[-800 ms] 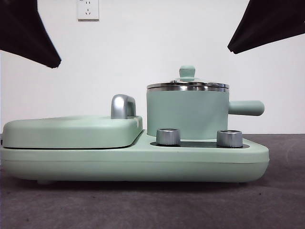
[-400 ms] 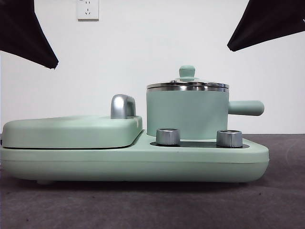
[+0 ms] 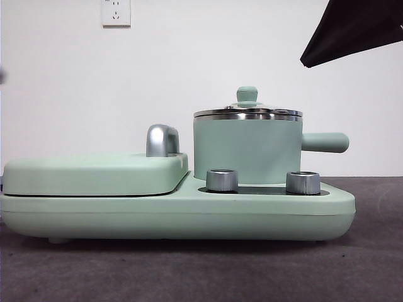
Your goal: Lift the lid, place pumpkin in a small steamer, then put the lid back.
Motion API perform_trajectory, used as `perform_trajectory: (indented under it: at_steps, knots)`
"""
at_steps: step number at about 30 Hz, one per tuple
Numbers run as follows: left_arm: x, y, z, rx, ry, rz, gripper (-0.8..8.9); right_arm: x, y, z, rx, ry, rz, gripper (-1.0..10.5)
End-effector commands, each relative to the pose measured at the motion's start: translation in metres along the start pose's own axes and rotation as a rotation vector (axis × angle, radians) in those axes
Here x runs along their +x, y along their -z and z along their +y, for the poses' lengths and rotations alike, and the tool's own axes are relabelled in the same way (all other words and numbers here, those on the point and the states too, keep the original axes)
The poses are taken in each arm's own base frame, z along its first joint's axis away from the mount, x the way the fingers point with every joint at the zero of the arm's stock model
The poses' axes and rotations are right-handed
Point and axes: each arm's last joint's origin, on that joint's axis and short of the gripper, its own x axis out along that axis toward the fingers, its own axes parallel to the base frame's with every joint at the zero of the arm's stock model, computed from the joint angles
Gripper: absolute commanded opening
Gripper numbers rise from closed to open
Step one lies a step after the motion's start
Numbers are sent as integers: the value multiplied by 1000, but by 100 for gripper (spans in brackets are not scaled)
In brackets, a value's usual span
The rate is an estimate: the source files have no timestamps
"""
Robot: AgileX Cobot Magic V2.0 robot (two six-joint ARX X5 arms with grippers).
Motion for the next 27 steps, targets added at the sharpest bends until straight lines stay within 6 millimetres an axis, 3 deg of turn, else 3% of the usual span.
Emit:
perform_trajectory:
  at_steps: [1, 6, 13, 27]
  knots:
    - [-13, 18, 6, -8, -114, -102, 7, 0, -2, 1, -5, -6, -14, 20]
    - [-19, 43, 13, -25, -276, -148, 7, 0, -2, 1, -5, -6, -14, 21]
    - [-13, 71, 19, -41, -310, -145, 7, 0, -2, 1, -5, -6, -14, 20]
    - [-11, 76, 19, -87, -306, -132, 7, 0, -3, 1, -5, -6, -14, 20]
